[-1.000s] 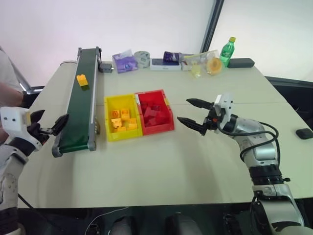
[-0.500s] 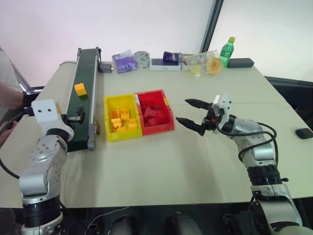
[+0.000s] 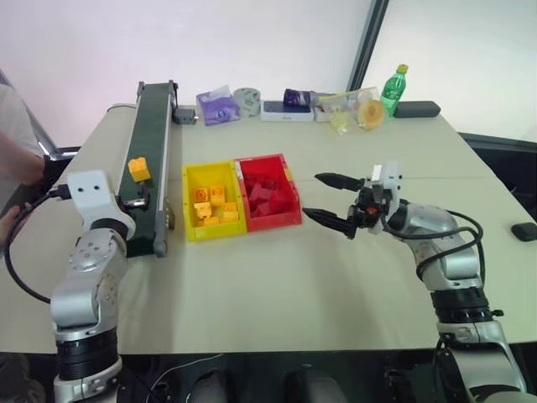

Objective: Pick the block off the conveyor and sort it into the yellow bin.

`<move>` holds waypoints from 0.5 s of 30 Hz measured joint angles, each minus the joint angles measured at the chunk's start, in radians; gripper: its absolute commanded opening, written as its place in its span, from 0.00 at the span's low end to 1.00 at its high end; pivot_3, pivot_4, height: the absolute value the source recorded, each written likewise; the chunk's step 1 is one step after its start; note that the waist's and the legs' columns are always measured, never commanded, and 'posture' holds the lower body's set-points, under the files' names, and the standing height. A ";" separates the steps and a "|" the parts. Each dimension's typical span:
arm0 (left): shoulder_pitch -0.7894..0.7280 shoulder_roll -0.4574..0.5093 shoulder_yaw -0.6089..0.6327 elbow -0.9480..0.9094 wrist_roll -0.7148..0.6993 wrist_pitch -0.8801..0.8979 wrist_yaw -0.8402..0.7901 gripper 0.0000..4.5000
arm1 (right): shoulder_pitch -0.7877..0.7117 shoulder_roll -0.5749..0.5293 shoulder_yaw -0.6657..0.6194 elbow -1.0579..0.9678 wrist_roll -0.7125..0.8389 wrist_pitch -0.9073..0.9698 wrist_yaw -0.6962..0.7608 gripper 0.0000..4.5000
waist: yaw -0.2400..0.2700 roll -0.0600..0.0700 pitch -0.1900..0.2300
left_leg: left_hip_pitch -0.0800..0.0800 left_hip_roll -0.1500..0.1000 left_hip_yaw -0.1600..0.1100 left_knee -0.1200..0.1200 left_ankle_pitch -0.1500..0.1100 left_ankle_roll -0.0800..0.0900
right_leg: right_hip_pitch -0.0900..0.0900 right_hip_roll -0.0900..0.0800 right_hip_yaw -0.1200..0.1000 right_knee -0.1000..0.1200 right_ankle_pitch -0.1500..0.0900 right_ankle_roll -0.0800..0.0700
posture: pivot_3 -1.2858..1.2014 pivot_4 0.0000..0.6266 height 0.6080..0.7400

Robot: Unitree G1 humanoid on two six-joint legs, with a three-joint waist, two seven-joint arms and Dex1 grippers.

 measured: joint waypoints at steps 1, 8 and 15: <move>-0.002 -0.013 -0.006 0.007 0.005 -0.001 0.004 0.99 | 0.008 -0.001 0.001 -0.016 0.008 0.012 0.010 1.00 | 0.002 0.000 0.000 | 0.000 0.000 0.000 0.000 0.000 0.000 | 0.000 0.000 0.000 0.000 0.000 0.000 | 0.52 0.24 1.00; -0.005 -0.063 -0.031 0.020 0.048 -0.002 0.027 0.99 | 0.011 -0.006 0.006 -0.035 0.007 0.024 0.015 1.00 | 0.005 0.000 0.000 | 0.000 0.000 0.000 0.001 0.000 0.000 | 0.001 0.000 0.000 0.000 0.000 0.000 | 0.52 0.24 1.00; -0.005 -0.096 -0.059 0.019 0.064 -0.002 0.030 0.99 | 0.011 -0.005 0.006 -0.035 0.007 0.032 0.012 1.00 | 0.005 0.000 0.000 | 0.000 0.000 0.000 0.001 0.000 0.000 | 0.001 0.000 0.000 0.000 0.000 0.000 | 0.52 0.24 1.00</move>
